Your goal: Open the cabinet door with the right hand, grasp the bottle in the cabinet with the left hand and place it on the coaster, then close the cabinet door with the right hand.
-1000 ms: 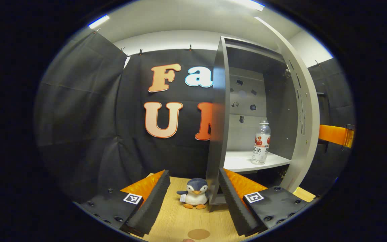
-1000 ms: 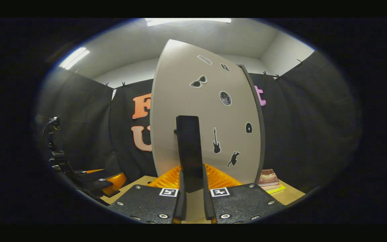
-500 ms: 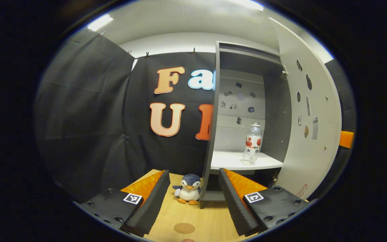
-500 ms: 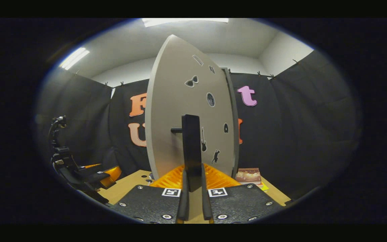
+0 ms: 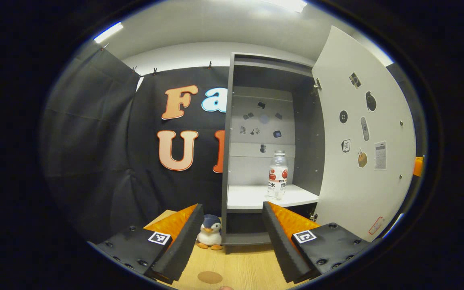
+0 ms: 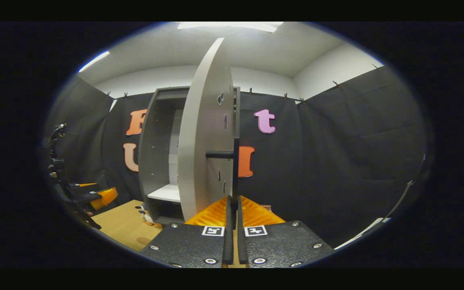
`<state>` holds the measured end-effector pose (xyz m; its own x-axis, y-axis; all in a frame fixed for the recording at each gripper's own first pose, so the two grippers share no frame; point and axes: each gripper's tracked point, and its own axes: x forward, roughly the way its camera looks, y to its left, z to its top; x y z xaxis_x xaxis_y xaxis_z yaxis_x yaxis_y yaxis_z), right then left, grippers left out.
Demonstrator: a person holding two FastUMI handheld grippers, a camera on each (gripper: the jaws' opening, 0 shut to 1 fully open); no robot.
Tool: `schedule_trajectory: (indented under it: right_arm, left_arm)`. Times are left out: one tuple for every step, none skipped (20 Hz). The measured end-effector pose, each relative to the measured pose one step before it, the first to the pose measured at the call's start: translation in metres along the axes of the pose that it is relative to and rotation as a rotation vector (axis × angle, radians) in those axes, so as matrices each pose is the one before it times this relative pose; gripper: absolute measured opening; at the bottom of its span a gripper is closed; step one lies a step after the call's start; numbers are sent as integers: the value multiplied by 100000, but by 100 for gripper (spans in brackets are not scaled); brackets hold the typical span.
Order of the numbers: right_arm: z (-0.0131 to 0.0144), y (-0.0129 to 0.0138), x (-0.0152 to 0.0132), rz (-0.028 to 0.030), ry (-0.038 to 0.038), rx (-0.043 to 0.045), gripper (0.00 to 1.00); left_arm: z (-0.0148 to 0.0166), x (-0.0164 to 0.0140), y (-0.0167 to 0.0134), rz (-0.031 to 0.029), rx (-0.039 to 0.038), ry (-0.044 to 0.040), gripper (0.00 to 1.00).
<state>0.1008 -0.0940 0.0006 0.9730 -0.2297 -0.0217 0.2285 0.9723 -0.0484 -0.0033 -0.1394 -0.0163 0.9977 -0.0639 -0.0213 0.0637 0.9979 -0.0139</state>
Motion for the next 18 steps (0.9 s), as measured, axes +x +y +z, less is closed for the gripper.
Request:
schedule_trajectory:
  right_arm:
    - [143,-500,11,-776,-90,-1010,8]
    - [-314,-72,192,859,718,2136,3]
    - [22,-186,-92,906,-382,3037,0]
    - [-93,-190,-128,631,120,1517,4]
    - [-47,-351,50,673,-935,946,0]
    - [-83,-330,80,1062,-296,690,0]
    - [54,-522,192,1283,-643,584,7]
    - [-54,-440,38,1276,-410,-206,3]
    - [23,-803,250,957,-400,-653,3]
    - [-29,-517,76,1079,-103,680,7]
    - [-105,-345,-4,1109,242,863,3]
    - [90,-328,-169,379,-598,-125,8]
    - [-18,-328,20,179,-77,-704,7]
    - [-25,-118,-19,-165,-175,-211,7]
    - [-53,24,-111,-687,73,-197,8]
    - [90,-221,-305,-960,-120,-364,19]
    - [-57,-255,-83,-1607,377,55,22]
    - [-11,-302,-367,-1640,330,229,26]
  left_arm:
    - [-110,-86,-380,-643,30,229,95]
    - [69,-31,-302,-524,47,-43,95]
    - [64,-29,-397,-709,46,-225,96]
    - [96,-73,-418,-608,293,-154,96]
    - [21,-78,-274,-176,328,-119,96]
    - [33,-87,-295,-310,98,-205,95]
    - [-108,-65,-319,-297,-87,13,95]
    - [-70,-120,-305,-261,-125,136,96]
    - [-23,-120,-265,-143,-44,200,95]
    - [-53,-164,-291,24,33,137,95]
    - [-2,-140,-219,-34,37,-61,95]
    - [32,-49,-161,-22,141,9,95]
    - [-147,10,-269,-183,229,41,95]
    - [-90,-48,-255,-85,179,292,95]
    - [-134,-186,-103,-31,-44,403,95]
    - [6,8,-111,16,-325,162,95]
    - [34,-45,-160,-113,-380,-90,95]
    - [-24,74,-111,-111,-67,39,96]
